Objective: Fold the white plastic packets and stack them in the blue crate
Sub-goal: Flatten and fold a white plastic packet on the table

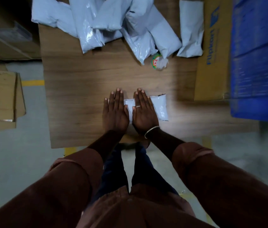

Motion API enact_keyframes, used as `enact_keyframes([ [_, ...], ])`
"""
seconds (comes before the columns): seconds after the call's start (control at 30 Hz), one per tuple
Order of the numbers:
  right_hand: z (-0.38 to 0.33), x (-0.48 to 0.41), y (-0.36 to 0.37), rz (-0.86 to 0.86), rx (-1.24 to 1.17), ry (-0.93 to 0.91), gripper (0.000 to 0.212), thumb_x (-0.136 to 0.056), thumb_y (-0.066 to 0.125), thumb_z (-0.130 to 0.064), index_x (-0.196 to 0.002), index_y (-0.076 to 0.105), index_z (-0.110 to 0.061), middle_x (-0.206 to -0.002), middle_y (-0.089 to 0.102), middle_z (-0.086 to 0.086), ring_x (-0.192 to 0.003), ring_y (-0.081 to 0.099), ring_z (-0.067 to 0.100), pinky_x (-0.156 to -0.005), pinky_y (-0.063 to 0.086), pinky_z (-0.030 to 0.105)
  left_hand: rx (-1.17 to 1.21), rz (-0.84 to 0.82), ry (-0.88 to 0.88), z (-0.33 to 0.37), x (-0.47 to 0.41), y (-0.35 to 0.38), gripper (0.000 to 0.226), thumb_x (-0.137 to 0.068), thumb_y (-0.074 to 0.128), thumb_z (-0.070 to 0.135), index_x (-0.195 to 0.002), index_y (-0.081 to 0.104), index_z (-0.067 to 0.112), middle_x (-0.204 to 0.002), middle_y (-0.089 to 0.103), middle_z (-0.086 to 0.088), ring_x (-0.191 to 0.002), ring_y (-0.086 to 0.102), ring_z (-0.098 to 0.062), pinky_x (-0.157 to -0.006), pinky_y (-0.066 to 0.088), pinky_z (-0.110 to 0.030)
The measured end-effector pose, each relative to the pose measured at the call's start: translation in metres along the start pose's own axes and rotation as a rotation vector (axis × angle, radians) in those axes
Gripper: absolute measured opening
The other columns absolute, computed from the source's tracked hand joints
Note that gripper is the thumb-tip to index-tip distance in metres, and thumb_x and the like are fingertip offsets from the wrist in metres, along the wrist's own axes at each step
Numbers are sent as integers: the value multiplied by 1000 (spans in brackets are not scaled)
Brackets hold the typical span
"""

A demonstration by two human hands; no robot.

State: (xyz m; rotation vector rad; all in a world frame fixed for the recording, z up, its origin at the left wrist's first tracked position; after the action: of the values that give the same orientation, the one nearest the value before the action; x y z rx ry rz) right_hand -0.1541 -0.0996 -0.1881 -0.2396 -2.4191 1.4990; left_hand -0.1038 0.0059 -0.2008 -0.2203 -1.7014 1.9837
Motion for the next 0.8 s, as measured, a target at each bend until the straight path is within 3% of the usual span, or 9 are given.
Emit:
enact_keyframes([
  [0.1, 1, 4, -18, 24, -13, -36, 58, -104, 37, -22, -156, 20, -2, -165, 18, 14, -155, 10, 25, -125, 16, 45, -28, 3, 0, 11, 0, -13, 67, -97, 22, 25, -161, 11, 8, -170, 9, -7, -158, 7, -25, -127, 12, -50],
  [0.2, 17, 7, -37, 71, 38, 0, 58, -104, 28, -24, -157, 17, -4, -166, 16, 13, -155, 8, 26, -126, 11, 47, 22, 37, 8, 24, -5, -19, 58, -105, 26, 25, -160, 17, 9, -170, 14, -8, -157, 11, -25, -127, 14, -49],
  [0.4, 49, 7, -25, 36, 39, 26, 58, -105, 30, -24, -158, 14, -5, -167, 9, 10, -156, 2, 23, -126, 13, 45, 86, 80, 6, 22, -4, -7, 53, -107, 28, 23, -159, 26, 10, -167, 24, -4, -156, 17, -23, -126, 17, -48],
  [0.57, 52, 6, -21, 83, 15, -1, 57, -105, 31, -22, -156, 17, -1, -166, 13, 14, -155, 5, 25, -126, 14, 46, 130, 113, 7, 23, -5, -6, 54, -107, 28, 25, -160, 24, 13, -168, 21, -1, -157, 13, -19, -127, 17, -47],
  [0.8, 57, 2, -15, 125, 35, -7, 56, -104, 32, -23, -154, 26, 1, -163, 23, 17, -154, 16, 28, -124, 19, 47, 147, 163, 9, 23, -6, -7, 55, -104, 38, 20, -158, 30, 12, -166, 28, -3, -156, 20, -20, -126, 20, -47],
])
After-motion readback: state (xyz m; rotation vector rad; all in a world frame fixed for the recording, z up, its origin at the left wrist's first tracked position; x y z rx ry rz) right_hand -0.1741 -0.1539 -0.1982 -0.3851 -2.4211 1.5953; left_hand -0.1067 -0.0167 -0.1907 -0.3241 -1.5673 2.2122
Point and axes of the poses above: each hand's wrist, its own x-axis away from the middle knuckle, its own y-axis out of the palm, z = x × y, the point moved 10 cm from there along -x, towards the middle knuckle
